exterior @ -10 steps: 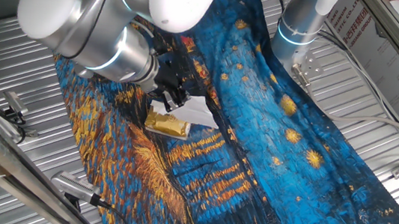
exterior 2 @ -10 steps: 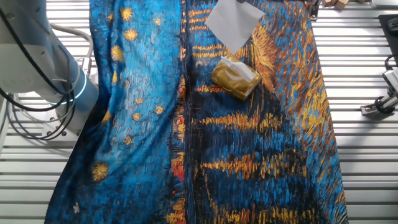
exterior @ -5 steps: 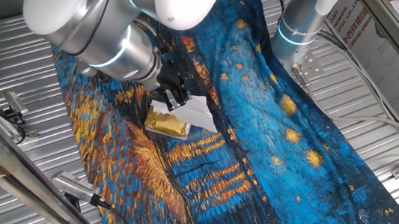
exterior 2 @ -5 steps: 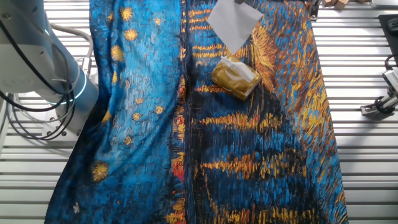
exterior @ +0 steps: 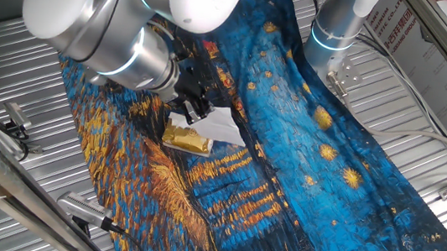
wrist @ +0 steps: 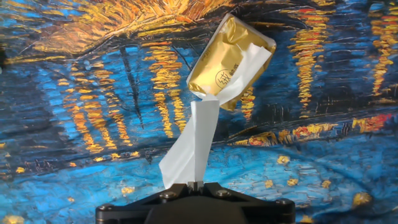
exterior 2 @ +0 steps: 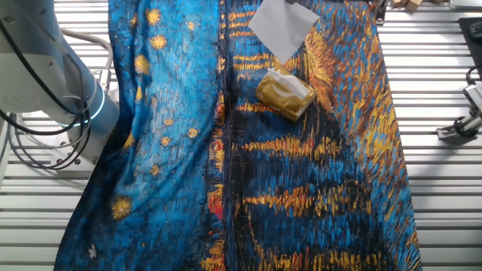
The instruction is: Pull out a napkin
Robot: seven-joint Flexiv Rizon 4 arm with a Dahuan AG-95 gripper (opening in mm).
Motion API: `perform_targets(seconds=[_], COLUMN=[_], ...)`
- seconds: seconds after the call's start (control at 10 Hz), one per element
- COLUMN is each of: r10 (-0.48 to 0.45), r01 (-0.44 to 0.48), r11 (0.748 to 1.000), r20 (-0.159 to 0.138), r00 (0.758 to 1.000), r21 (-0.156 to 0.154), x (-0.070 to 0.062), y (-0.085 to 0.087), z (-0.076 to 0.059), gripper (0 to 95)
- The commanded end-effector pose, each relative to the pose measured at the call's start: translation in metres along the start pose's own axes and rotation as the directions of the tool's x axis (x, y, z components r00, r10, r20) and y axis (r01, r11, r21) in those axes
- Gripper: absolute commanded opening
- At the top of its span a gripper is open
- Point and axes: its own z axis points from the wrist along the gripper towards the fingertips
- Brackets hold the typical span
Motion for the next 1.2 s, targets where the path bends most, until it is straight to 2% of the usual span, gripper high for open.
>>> perform_targets(seconds=[0.1,0.3,0.4,0.6,0.9,1.2], r10=[-0.053,-0.113,-0.151,-0.206,-0.293,-0.351], r01=[0.053,0.112,0.15,0.204,0.285,0.337], r11=[0.999,0.994,0.988,0.978,0.955,0.935], r20=[0.015,0.022,0.022,0.041,0.101,0.144], r00=[0.998,0.993,0.988,0.978,0.951,0.925], r21=[0.003,0.018,0.038,0.054,0.088,0.112], x=[-0.0003,-0.0003,-0.0003,-0.0003,-0.0003,-0.0003], y=[0.0001,0.0001,0.0001,0.0001,0.0001,0.0001], z=[-0.0008,-0.0008,-0.0008,-0.0008,-0.0008,-0.0008], gripper=[0.0,0.0,0.0,0.0,0.0,0.0])
